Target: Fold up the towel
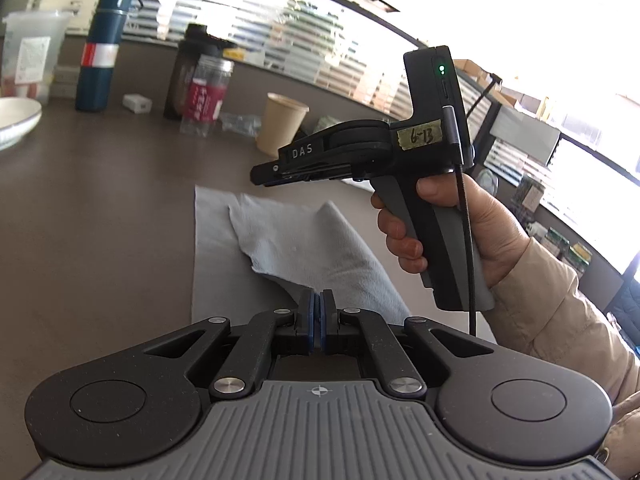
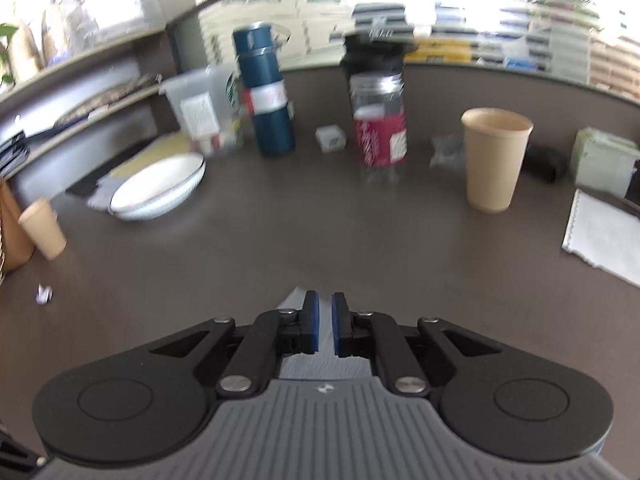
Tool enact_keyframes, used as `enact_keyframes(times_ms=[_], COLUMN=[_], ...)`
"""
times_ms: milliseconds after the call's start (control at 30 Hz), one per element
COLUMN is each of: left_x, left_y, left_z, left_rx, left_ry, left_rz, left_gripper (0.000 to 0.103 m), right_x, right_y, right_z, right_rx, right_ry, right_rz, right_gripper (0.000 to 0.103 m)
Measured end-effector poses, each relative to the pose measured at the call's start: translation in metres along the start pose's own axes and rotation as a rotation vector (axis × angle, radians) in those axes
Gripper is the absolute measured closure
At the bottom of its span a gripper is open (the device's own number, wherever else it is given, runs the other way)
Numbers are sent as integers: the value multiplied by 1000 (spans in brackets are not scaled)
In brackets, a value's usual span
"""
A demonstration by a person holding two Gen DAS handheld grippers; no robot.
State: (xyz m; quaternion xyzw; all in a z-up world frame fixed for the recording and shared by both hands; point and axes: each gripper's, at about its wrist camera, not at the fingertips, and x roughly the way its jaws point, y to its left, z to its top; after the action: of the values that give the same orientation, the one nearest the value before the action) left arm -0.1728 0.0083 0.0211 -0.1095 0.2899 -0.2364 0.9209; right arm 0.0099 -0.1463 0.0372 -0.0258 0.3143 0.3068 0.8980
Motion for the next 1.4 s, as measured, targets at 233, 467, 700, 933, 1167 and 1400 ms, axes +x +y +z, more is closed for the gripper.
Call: enact_keyframes(times_ms=[233, 467, 700, 933, 1167, 1400], left_x=[7, 9, 12, 12, 14, 13], left_y=[1, 3, 4, 3, 3, 4], left_z=[-6, -9, -10, -10, -10, -10], left_rx=[6, 6, 3, 3, 4, 5], left_ry=[32, 52, 65, 70, 72, 69], left_rz=[5, 14, 14, 12, 9, -1], left_gripper=[98, 98, 98, 98, 98, 98], right_x=[9, 17, 24, 24, 21, 18], right_y=[15, 24, 26, 20, 12, 9], right_z=[-12, -14, -20, -19, -17, -16], right_rx=[-67, -119, -158, -134, -79, -49], right_ry=[42, 46, 62, 54, 52, 36], right_rz=[3, -24, -64, -49, -10, 4], right_gripper=[90, 71, 74, 94, 94, 94])
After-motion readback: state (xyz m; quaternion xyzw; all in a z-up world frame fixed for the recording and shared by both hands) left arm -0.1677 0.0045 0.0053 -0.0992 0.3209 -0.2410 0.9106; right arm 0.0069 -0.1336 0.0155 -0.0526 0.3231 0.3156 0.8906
